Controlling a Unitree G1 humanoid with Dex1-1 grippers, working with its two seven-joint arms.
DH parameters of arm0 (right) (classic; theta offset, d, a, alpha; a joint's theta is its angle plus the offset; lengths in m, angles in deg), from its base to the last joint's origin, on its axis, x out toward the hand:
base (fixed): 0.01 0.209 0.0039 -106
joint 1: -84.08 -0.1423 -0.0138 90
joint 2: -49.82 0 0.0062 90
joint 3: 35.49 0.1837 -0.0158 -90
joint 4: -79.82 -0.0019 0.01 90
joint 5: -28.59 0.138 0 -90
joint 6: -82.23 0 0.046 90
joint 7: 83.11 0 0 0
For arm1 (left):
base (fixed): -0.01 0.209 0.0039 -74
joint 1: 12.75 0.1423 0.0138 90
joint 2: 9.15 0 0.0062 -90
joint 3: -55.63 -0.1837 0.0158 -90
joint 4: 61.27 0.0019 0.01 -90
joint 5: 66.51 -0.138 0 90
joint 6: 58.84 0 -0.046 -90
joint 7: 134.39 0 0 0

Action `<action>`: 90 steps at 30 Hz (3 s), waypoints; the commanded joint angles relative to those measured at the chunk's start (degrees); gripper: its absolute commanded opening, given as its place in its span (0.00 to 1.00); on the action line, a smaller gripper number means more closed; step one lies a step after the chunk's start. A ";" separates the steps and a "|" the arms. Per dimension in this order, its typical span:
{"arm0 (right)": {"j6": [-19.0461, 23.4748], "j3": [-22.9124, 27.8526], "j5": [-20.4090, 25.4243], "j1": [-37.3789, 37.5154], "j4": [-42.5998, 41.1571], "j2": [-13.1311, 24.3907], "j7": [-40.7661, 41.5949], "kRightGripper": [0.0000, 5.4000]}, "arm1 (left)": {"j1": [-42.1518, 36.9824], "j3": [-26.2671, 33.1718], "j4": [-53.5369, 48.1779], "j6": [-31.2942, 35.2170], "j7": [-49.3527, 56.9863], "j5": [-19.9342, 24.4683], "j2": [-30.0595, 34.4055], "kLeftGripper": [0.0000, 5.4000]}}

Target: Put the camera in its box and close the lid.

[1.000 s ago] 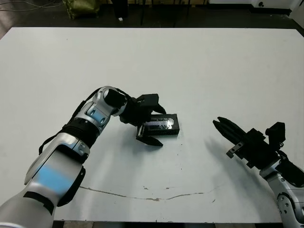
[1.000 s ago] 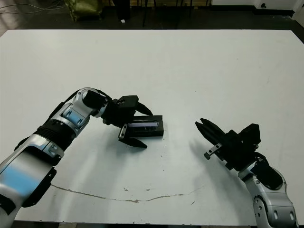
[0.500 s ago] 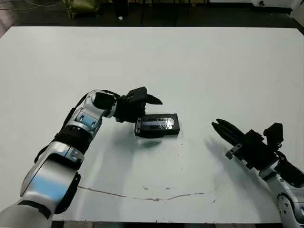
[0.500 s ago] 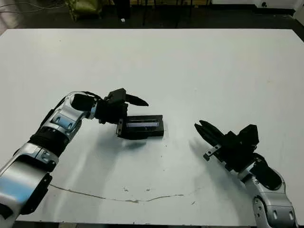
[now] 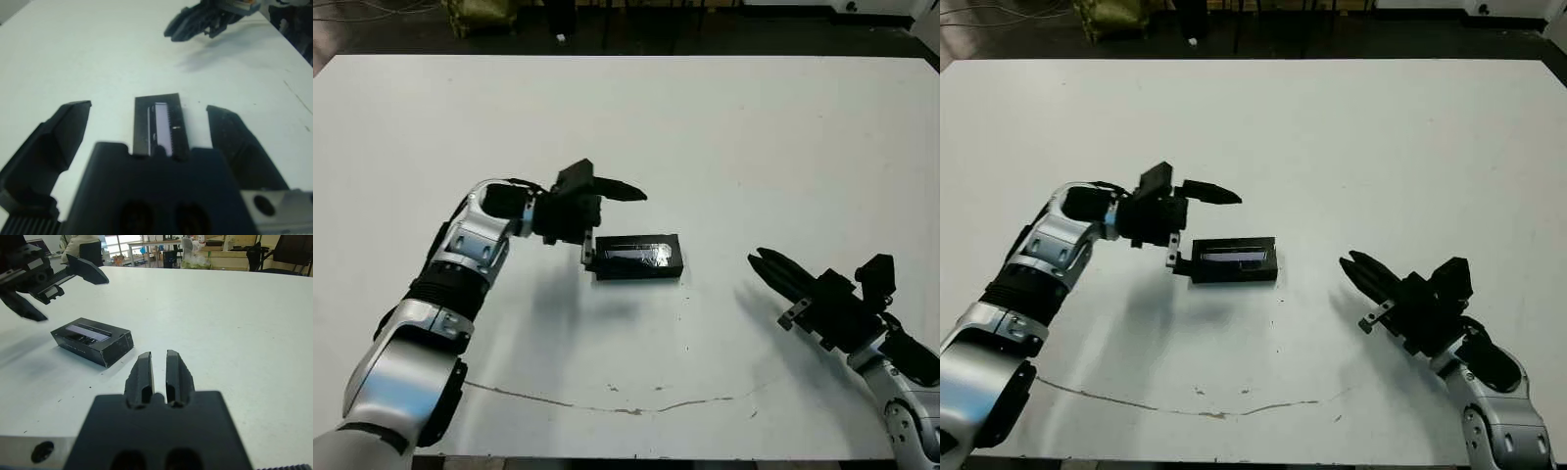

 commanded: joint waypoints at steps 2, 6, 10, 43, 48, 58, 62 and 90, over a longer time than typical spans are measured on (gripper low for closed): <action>0.19 0.05 -0.31 0.57 1.01 0.36 0.32 0.00 | 10.82 6.98 -11.44 4.49 21.78 1.57 -6.24 0.96; -0.77 0.24 -0.21 0.45 1.07 -0.21 0.25 0.00 | 20.06 6.55 -23.79 4.18 39.69 -3.01 -12.66 0.79; -1.45 0.19 -0.75 0.40 1.21 -0.54 -0.41 0.00 | 26.63 1.99 -32.82 7.07 45.87 -5.82 -14.60 0.61; -2.52 0.33 -0.22 0.26 2.00 -0.70 0.05 0.00 | 24.46 -7.03 -27.91 30.98 58.96 -9.60 -18.04 0.00; -2.85 0.24 0.00 0.06 2.91 -0.83 0.72 0.00 | 24.71 -7.87 -27.89 34.07 58.54 -10.79 -16.40 0.00; -0.25 0.11 0.39 1.00 0.19 -0.41 -0.39 0.00 | 25.78 -9.27 -28.93 36.40 57.17 -11.41 -14.65 0.00; 0.24 0.21 0.57 1.20 -0.16 -0.42 -0.52 0.00 | 26.09 -10.21 -29.13 36.45 57.42 -12.14 -14.22 0.00; 6.17 6.27 -0.63 -3.52 -10.68 -3.00 -20.73 0.00 | 37.51 19.59 -49.86 0.81 57.09 -3.25 -7.56 0.00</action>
